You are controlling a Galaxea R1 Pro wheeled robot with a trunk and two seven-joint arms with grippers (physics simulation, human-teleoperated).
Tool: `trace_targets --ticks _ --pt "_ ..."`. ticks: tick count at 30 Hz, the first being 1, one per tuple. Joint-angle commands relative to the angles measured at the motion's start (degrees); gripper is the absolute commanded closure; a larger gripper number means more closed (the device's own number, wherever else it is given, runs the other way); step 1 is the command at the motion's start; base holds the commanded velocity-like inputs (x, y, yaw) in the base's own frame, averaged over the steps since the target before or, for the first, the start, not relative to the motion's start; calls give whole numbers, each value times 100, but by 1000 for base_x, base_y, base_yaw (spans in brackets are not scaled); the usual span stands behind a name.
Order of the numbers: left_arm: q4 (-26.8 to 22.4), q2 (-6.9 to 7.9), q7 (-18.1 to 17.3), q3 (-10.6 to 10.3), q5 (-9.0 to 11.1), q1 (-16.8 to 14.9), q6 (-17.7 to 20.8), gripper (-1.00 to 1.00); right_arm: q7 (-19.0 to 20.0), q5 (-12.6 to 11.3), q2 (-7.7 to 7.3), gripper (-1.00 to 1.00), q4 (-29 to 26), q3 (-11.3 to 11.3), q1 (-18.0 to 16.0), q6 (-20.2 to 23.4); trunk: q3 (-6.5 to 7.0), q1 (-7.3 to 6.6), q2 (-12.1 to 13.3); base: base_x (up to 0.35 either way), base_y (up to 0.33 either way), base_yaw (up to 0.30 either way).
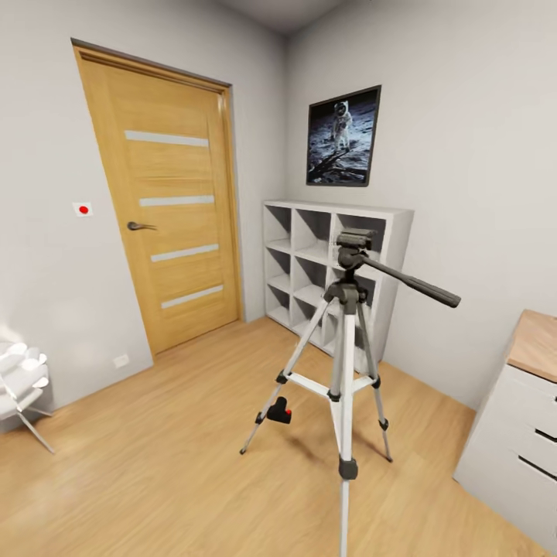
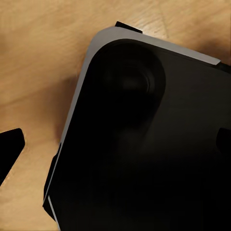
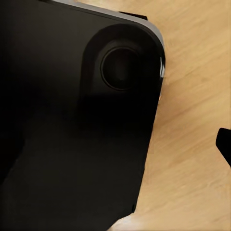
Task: Attach the digital camera to the camera tripod in the bedroom.
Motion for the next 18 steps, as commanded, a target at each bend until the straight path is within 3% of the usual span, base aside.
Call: trace_targets --ticks 1,18 --pt "-4 -1 2 14 10 1 -8 -100 -6 6 -1 -100 -5 30 1 -8 -4 0 -2 27 323 -213" --pt "-3 -1 10 14 10 1 -8 -100 -6 6 1 -100 -5 29 1 -8 -4 0 -2 5 313 -240"
